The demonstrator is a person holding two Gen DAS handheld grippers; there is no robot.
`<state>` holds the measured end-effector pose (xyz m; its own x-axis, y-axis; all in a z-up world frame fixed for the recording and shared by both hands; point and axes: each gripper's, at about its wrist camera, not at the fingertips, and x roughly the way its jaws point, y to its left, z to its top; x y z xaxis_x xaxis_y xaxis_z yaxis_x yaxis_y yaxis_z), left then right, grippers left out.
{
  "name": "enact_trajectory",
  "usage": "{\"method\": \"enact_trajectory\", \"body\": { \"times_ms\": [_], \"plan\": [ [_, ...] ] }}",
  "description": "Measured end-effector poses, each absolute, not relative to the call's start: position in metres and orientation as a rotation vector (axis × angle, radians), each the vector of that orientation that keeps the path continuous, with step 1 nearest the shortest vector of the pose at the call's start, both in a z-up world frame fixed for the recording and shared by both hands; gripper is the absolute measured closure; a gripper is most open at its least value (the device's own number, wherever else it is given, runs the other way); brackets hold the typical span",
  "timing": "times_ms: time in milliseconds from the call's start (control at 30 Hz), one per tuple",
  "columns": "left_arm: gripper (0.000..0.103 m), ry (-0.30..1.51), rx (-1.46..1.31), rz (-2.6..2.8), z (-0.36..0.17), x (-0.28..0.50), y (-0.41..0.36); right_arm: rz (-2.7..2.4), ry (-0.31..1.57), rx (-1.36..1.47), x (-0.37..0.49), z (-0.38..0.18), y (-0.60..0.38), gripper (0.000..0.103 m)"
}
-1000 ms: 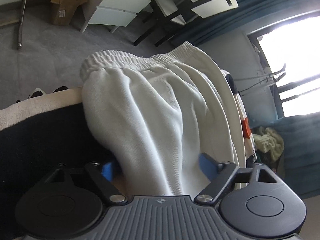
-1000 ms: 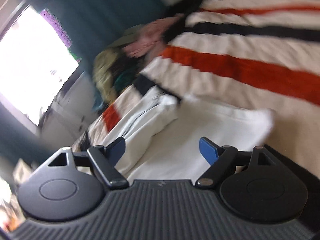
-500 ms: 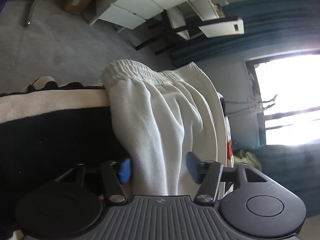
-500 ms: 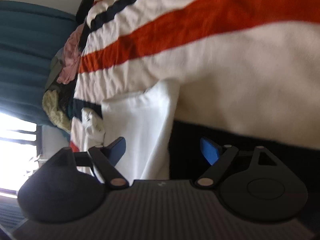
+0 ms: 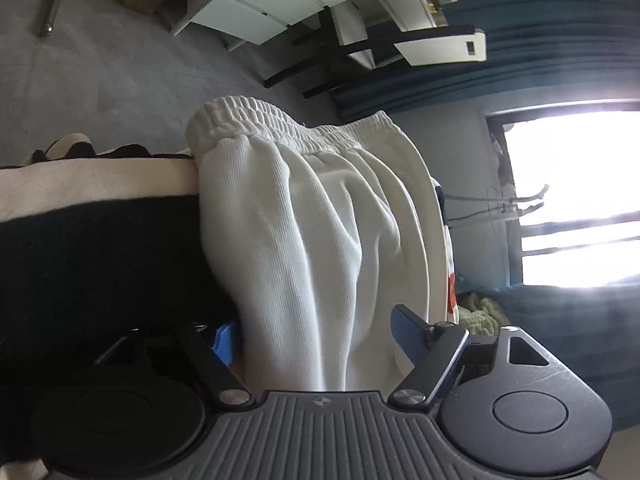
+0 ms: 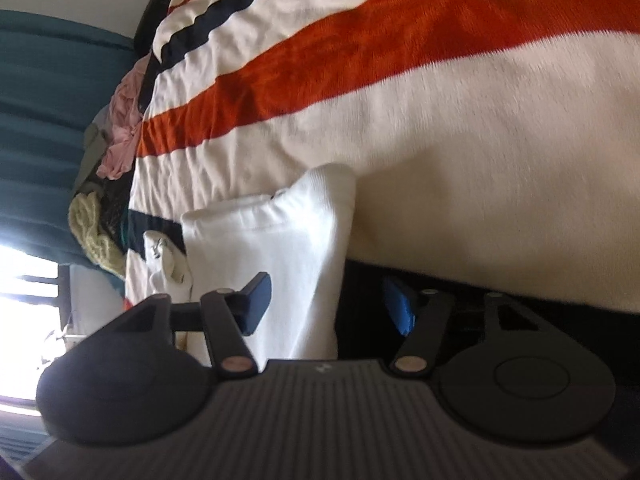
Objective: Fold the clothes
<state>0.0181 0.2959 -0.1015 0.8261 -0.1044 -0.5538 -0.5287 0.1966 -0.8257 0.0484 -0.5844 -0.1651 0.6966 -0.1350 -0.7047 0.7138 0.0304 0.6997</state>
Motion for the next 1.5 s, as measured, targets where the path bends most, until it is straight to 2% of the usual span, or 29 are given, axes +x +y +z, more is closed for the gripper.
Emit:
{"method": "enact_trajectory", "body": {
  "times_ms": [33, 67, 100, 133, 200, 233, 267, 333, 367, 633, 800, 1000, 1200, 1300, 1500],
  "plan": [
    [0.04, 0.564, -1.362, 0.328, -0.103, 0.022, 0.297, -0.713, 0.518, 1.391, 0.051, -0.166, -0.586, 0.041],
    [0.05, 0.566, -1.355, 0.336, -0.104, 0.025, 0.298, -0.724, 0.515, 1.385, 0.053, -0.166, -0.587, 0.042],
    [0.061, 0.568, -1.34, 0.346, -0.105, 0.028, 0.298, -0.736, 0.512, 1.376, 0.055, -0.167, -0.588, 0.046],
    [0.066, 0.57, -1.323, 0.356, -0.104, 0.03, 0.297, -0.749, 0.508, 1.368, 0.057, -0.167, -0.59, 0.053],
    [0.089, 0.561, -1.301, 0.369, -0.104, 0.032, 0.296, -0.764, 0.495, 1.356, 0.059, -0.168, -0.592, 0.06],
    [0.091, 0.549, -1.298, 0.371, -0.103, 0.032, 0.295, -0.766, 0.488, 1.352, 0.06, -0.169, -0.593, 0.073],
    [0.093, 0.536, -1.294, 0.371, -0.102, 0.032, 0.295, -0.768, 0.482, 1.348, 0.061, -0.169, -0.594, 0.08],
    [0.094, 0.517, -1.274, 0.374, -0.098, 0.031, 0.294, -0.759, 0.478, 1.332, 0.061, -0.168, -0.595, 0.093],
    [0.095, 0.504, -1.268, 0.373, -0.095, 0.029, 0.294, -0.75, 0.467, 1.33, 0.059, -0.166, -0.594, 0.096],
    [0.096, 0.347, -1.225, 0.338, -0.06, 0.001, 0.299, -0.623, 0.309, 1.267, 0.03, -0.118, -0.577, 0.097],
    [0.096, 0.327, -1.176, 0.318, -0.029, 0.027, 0.307, -0.541, 0.249, 1.165, 0.048, -0.076, -0.57, 0.097],
    [0.096, 0.325, -1.117, 0.293, 0.014, 0.119, 0.31, -0.526, 0.247, 1.067, 0.133, -0.036, -0.574, 0.097],
    [0.096, 0.327, -0.964, 0.295, 0.036, 0.258, 0.297, -0.608, 0.285, 0.876, 0.276, -0.031, -0.561, 0.097],
    [0.095, 0.338, -0.832, 0.292, 0.028, 0.335, 0.282, -0.659, 0.244, 0.854, 0.34, -0.055, -0.555, 0.097],
    [0.094, 0.505, -0.698, 0.346, -0.025, 0.469, 0.27, -0.748, 0.336, 0.763, 0.432, -0.122, -0.553, 0.097]
  ]
}}
